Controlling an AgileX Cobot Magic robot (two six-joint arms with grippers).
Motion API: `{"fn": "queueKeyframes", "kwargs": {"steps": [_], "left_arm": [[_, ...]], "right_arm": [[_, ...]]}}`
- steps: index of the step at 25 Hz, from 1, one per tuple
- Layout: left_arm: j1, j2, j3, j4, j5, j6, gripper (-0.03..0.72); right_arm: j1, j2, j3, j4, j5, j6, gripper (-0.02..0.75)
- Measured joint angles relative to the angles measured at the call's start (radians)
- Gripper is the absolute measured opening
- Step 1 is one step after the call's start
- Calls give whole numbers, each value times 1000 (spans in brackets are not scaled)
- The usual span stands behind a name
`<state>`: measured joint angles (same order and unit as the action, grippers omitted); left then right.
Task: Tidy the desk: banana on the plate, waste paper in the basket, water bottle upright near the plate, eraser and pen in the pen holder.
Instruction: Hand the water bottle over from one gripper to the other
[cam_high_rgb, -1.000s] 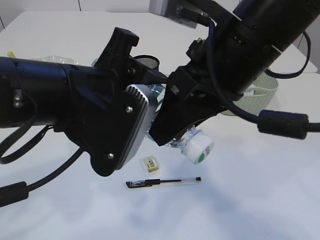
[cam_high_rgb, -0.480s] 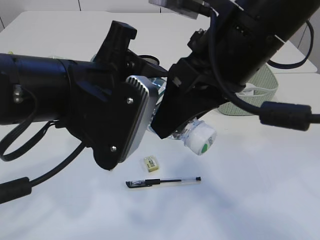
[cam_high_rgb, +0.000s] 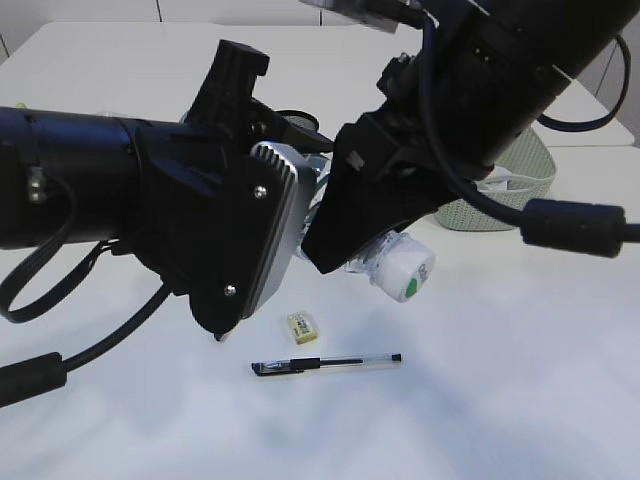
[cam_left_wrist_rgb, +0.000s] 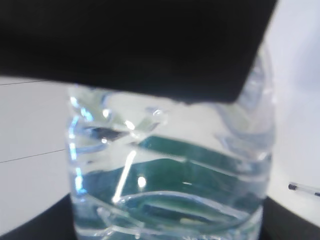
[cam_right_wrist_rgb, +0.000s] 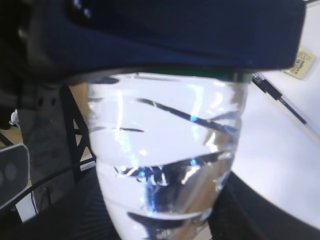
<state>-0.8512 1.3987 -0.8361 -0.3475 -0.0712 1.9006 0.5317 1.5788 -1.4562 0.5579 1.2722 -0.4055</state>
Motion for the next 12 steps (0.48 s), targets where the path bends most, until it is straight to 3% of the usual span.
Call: {"fn": "queueKeyframes", "kwargs": {"steps": [12], "left_arm": [[0,2,0,-8,0,-9,403]], "right_arm": [[2,-11,0,-29,-2,4,397]]}}
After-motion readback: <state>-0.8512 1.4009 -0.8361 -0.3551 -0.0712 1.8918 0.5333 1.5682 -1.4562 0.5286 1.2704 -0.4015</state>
